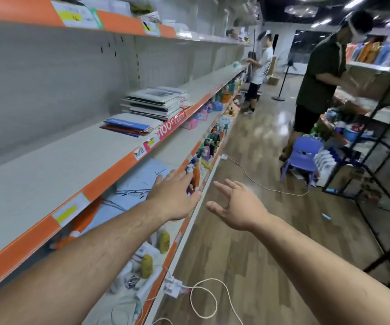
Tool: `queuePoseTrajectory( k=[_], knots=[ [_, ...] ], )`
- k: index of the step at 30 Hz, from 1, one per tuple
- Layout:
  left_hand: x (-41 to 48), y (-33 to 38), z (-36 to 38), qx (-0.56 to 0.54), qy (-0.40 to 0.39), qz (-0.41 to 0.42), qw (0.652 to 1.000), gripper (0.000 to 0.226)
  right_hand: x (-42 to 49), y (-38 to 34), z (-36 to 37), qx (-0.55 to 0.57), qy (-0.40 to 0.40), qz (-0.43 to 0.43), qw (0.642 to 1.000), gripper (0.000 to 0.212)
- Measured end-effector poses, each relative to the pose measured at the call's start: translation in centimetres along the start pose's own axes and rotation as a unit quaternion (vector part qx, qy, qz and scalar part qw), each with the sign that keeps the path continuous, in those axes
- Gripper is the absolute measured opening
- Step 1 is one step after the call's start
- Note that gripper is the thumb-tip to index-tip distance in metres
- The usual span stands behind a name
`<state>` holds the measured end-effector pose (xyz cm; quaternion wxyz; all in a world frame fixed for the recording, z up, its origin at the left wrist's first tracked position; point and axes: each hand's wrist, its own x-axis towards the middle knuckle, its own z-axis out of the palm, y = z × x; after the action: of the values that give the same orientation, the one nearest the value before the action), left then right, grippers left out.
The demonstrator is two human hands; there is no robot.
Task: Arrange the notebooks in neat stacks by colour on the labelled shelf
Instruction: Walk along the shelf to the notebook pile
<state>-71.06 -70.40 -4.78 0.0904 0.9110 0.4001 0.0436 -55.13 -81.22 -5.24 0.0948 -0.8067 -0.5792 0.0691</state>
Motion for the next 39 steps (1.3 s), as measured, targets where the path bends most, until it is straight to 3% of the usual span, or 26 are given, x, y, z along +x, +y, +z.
queuePoseTrajectory(
  k=[14, 35, 39],
  knots=[
    [22.7, -0.7, -1.6, 0.014, -0.005, 0.043, 0.999, 0.068, 19.1, 7.2, -3.7, 0.025, 0.025, 0.031, 0.999, 0.078],
    [52.3, 3.5, -2.3, 0.042, 0.045, -0.109, 0.992, 0.070, 51.6, 23.4, -9.7, 0.078, -0.017, -0.154, 0.985, 0.076],
    [58.2, 1.2, -3.3, 0.054, 0.070, -0.114, 0.990, 0.068, 58.1, 23.3, -10.4, 0.091, -0.012, -0.182, 0.979, 0.058]
  ],
)
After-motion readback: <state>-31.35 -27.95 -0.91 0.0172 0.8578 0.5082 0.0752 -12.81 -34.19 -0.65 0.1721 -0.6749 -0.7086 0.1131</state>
